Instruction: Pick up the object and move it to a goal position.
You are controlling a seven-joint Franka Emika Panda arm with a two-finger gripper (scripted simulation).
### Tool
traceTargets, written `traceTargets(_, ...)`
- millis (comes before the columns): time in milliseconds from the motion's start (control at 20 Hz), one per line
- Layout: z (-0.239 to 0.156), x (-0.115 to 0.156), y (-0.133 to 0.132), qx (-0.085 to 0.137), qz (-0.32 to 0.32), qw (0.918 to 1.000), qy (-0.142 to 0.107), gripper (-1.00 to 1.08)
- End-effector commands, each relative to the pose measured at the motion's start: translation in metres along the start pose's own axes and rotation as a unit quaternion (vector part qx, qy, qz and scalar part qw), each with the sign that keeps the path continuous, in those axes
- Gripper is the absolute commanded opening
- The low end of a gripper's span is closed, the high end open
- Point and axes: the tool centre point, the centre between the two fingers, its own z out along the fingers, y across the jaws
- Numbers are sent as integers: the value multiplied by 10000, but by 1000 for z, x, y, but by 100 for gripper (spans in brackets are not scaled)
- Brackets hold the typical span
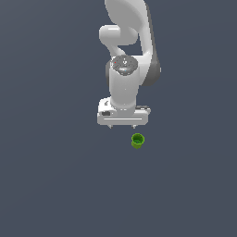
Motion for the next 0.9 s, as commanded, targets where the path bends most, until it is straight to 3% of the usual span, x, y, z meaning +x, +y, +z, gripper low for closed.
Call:
traceTargets(0,0,0,0,0,0,10000,0,100)
traceTargets(450,2,5,-22,18,-197,9998,15,100)
traceTargets(850,3,5,-23,15,-284,9996,14,100)
